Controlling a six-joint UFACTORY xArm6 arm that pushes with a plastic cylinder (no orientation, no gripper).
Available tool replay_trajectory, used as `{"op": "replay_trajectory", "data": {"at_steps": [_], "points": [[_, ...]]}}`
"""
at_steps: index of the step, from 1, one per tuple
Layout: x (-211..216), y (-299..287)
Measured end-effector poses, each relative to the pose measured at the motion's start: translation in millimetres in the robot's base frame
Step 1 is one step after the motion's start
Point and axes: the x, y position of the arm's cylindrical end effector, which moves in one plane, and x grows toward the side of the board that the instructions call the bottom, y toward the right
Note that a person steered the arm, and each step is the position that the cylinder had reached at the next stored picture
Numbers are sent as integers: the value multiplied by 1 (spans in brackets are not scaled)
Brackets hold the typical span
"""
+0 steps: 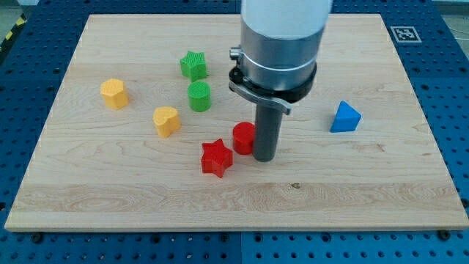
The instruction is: Place the red circle in between the green circle and red star
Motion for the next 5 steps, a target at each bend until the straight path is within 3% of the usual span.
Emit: {"op": "replay_trajectory", "data": {"at_steps": [5], "points": [[-42,-7]]}}
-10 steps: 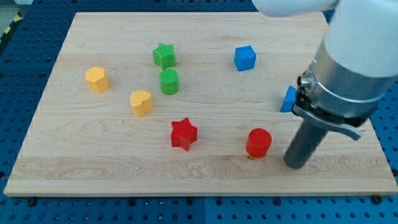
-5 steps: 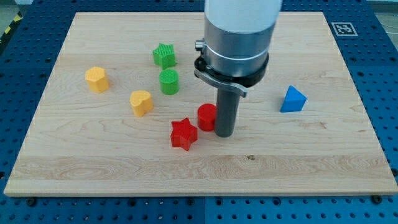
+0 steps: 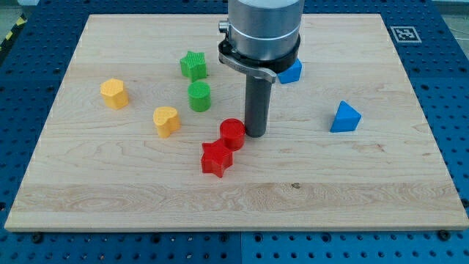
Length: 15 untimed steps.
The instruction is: Place the red circle in between the green circle and red star
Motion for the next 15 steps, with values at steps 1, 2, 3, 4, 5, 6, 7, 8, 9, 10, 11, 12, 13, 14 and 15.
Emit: {"op": "replay_trajectory", "data": {"at_steps": [1,2,3,4,5,6,7,8,9,10,11,12,13,14,15], "points": [[0,-3],[5,-3],[15,-4],[14,-4],[17,0],[24,2],[47,2],[76,2],[62,1],[53,-1],[47,-12],[35,-26],[19,-21],[19,-1],[17,-6]]}}
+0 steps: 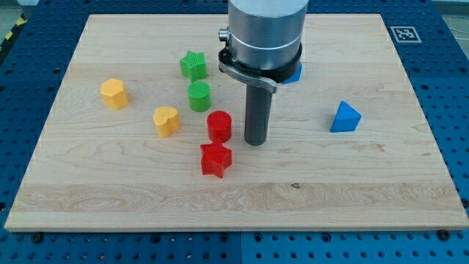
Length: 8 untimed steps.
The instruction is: Place the red circle in between the green circle and red star
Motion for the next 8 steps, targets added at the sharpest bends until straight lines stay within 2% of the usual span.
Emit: {"op": "replay_trajectory", "data": {"at_steps": [4,7,8], "points": [[0,-41],[16,-30],[16,-5]]}}
